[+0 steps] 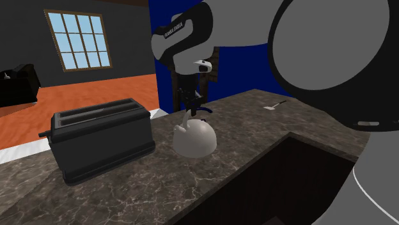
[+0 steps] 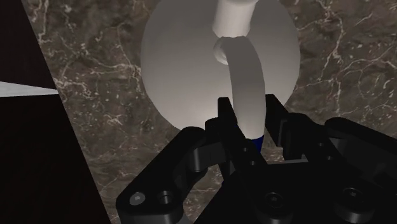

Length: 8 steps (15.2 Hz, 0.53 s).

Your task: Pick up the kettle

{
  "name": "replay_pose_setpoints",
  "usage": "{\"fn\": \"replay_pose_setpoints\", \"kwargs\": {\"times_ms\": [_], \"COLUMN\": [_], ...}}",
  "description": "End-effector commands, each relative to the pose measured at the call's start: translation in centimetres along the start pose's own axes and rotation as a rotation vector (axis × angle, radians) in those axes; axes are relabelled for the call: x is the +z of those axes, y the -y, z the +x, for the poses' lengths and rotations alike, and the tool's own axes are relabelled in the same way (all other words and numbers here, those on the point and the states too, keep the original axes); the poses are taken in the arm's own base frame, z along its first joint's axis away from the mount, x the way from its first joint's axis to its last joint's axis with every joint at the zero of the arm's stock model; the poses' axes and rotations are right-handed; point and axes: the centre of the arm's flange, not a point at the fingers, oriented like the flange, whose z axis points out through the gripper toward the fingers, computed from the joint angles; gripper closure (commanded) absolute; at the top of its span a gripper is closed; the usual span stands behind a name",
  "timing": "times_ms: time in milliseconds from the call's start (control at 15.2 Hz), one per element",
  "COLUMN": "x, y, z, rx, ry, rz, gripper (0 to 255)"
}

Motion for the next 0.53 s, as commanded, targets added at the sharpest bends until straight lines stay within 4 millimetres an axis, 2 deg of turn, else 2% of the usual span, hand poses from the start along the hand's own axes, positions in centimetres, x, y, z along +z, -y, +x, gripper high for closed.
{"fn": "replay_pose_setpoints", "kwargs": {"times_ms": [0, 264, 462], "x": [0.0, 0.1, -1.4], "y": [0.0, 0.0, 0.0], "z": [0.0, 0.0, 0.1], "rx": [0.000, 0.000, 0.000], "ry": [0.000, 0.000, 0.000], "rz": [0.000, 0.000, 0.000], "gripper": [255, 255, 255]}}
